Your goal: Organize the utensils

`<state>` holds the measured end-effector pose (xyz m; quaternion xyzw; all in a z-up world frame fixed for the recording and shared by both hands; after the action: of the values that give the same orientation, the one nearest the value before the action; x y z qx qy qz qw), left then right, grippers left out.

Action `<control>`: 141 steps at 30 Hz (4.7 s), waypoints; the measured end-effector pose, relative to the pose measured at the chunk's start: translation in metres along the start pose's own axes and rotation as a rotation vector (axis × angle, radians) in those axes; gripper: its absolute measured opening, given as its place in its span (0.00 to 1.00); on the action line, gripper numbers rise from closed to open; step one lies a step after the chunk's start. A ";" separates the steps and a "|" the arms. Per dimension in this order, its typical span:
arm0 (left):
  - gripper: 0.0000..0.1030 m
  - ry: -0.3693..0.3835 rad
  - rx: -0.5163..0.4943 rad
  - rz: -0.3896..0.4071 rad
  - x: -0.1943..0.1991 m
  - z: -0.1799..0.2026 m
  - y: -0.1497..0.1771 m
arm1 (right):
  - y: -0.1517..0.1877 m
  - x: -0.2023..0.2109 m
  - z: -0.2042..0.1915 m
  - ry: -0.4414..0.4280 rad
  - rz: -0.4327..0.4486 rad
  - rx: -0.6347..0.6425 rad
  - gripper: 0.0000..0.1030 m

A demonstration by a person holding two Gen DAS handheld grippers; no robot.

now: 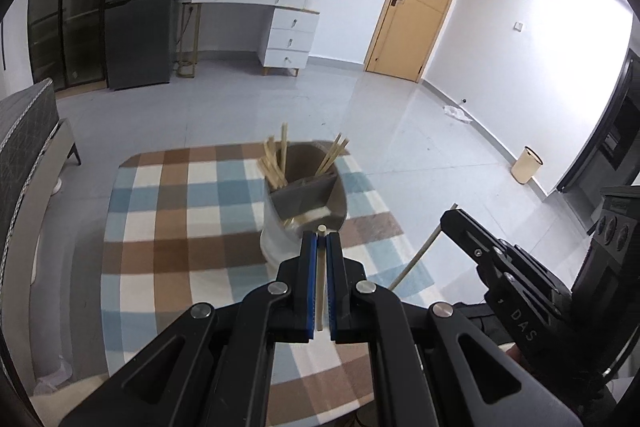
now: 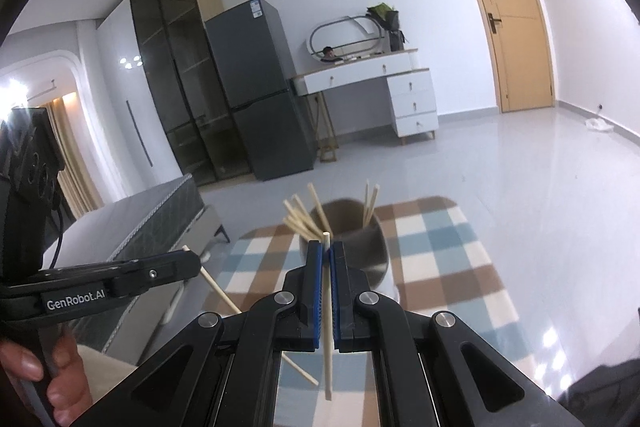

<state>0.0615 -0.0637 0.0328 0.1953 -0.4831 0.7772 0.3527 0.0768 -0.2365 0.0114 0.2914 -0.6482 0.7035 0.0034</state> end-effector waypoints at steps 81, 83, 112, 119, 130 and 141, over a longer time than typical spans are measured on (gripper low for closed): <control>0.50 -0.029 0.109 0.007 -0.067 -0.033 -0.097 | -0.049 -0.126 0.035 -0.046 -0.082 0.161 0.48; 0.55 -0.031 0.104 0.022 -0.060 -0.031 -0.096 | -0.054 -0.112 0.032 -0.033 -0.055 0.166 0.60; 0.95 -0.126 0.030 0.396 0.049 -0.025 -0.042 | -0.040 0.052 -0.034 0.102 0.237 0.195 1.00; 0.97 -0.152 0.029 0.428 0.049 -0.045 -0.024 | -0.014 0.057 -0.037 0.159 0.222 0.169 1.00; 0.98 -0.196 -0.007 0.434 0.031 -0.059 0.003 | 0.019 0.059 -0.043 0.188 0.190 0.153 1.00; 0.97 -0.238 -0.026 0.398 0.006 -0.070 0.030 | 0.052 0.048 -0.035 0.221 0.132 0.148 1.00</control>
<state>0.0381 -0.0075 -0.0136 0.1819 -0.5600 0.7968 0.1355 0.0029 -0.2310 -0.0155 0.1684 -0.6080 0.7758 0.0069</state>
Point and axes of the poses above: each gripper's, at about its wrist camera, not at the fingertips, and x roughly against the way its jaws point, z to its right, y to its underside, the point moved 3 cm from there along -x, roughly the way its jaws point, and after that the axes turned 14 degrees about x, right-handed, at the moved point
